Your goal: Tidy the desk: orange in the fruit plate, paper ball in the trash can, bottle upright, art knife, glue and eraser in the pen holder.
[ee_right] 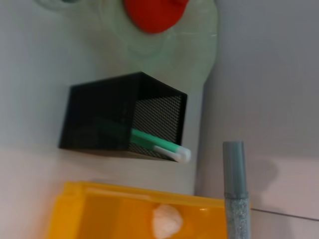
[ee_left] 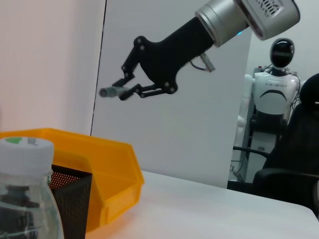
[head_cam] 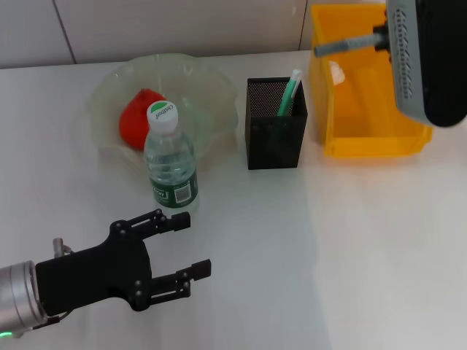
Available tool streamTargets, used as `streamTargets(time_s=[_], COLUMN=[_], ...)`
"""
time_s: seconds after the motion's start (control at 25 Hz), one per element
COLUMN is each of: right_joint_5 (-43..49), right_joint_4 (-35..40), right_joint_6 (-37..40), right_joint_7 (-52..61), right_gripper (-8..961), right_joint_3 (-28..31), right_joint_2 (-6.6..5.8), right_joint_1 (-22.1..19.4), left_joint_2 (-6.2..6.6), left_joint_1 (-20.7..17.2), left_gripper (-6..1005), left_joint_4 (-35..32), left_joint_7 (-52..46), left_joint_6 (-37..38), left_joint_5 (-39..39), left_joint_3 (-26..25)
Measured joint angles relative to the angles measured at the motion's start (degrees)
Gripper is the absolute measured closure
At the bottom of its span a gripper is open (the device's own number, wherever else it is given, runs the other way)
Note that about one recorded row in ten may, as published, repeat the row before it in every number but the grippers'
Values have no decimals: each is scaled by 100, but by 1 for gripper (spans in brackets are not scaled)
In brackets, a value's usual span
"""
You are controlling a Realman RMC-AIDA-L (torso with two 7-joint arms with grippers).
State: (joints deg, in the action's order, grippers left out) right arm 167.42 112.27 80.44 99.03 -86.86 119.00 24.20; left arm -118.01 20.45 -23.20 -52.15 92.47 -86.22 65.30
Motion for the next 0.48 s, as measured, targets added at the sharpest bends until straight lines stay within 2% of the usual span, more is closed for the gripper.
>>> streamTargets(time_s=[0.2, 0.36, 0.48], right_joint_5=[0, 3, 4], right_joint_4=[-561, -746, -767], right_joint_6=[-871, -1160, -1266], right_joint_7=[-751, -1188, -1439], right_gripper=[815, 815, 815], right_joint_3=[15, -170, -343], right_joint_2=[-21, -40, -100], right_joint_1=[97, 155, 190], left_joint_2=[-14, -33, -44], left_joint_1=[99, 151, 164], left_gripper=[230, 231, 231], left_joint_4=[9, 9, 9], left_joint_7=[-85, -139, -165], left_joint_6=[-13, -31, -26], left_joint_5=[0, 0, 6], left_joint_3=[0, -1, -1])
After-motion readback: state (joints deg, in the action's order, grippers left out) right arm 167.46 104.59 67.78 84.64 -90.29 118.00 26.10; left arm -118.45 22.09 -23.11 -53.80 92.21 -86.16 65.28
